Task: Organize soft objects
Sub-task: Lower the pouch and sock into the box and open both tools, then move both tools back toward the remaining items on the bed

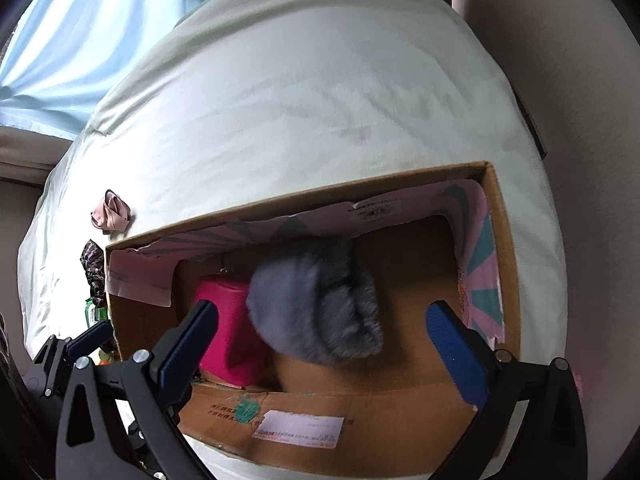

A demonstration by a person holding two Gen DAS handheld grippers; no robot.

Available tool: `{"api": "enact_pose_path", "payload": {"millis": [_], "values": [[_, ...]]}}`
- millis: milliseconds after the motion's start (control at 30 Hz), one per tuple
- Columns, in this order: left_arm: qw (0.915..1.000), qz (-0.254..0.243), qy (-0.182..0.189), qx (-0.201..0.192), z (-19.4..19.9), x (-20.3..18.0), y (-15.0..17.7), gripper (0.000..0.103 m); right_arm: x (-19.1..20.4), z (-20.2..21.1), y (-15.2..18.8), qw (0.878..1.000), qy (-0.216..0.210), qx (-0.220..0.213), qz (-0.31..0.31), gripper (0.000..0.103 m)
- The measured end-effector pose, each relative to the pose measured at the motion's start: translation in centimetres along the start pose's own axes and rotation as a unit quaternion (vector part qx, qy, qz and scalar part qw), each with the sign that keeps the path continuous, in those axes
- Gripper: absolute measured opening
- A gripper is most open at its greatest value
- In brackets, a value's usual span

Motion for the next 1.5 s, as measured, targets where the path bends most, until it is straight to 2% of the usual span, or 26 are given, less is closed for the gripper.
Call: {"api": "enact_pose_path", "payload": {"millis": [300,533,700,800,1033,1133,1300,1500], "values": [[0.9988,-0.002,0.011,-0.047,5.8,0.4,2.1,0.102,3.0,5.5,2.1,0.999,0.007,-0.033,0.015,0.103],[0.9936,0.015,0.025,-0.110,13.1,2.2,5.8,0.102,6.4,12.9,5.6,0.994,0.019,-0.098,0.043,0.103],[0.9870,0.033,0.025,-0.155,18.1,5.0,9.6,0.102,9.7,17.6,9.1,0.987,0.015,-0.149,0.064,0.103],[0.9824,0.049,0.021,-0.179,20.6,7.5,12.3,0.102,12.2,19.8,11.6,0.979,0.015,-0.184,0.083,0.103],[0.9715,0.095,0.006,-0.217,24.5,14.6,18.4,0.102,18.5,22.4,17.3,0.958,0.048,-0.258,0.116,0.103],[0.9653,0.121,-0.002,-0.231,25.4,18.5,21.2,0.103,21.1,22.7,19.3,0.953,0.030,-0.279,0.112,0.103],[0.9568,0.142,-0.029,-0.252,25.9,23.4,25.0,0.102,25.6,22.3,21.8,0.945,0.022,-0.304,0.117,0.103],[0.9537,0.153,-0.024,-0.258,25.8,28.7,28.0,0.103,30.5,21.1,24.2,0.940,0.021,-0.320,0.117,0.103]]}}
Point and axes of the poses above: each gripper's, at about its wrist camera, not at the fingertips, and z roughly against the way its jaws point, x to its left, y to its underside, the point moved 3 cm from there along -z, roughly the way its jaws point, and after that the axes turned 10 degrees about x, right-handed, at the moved point
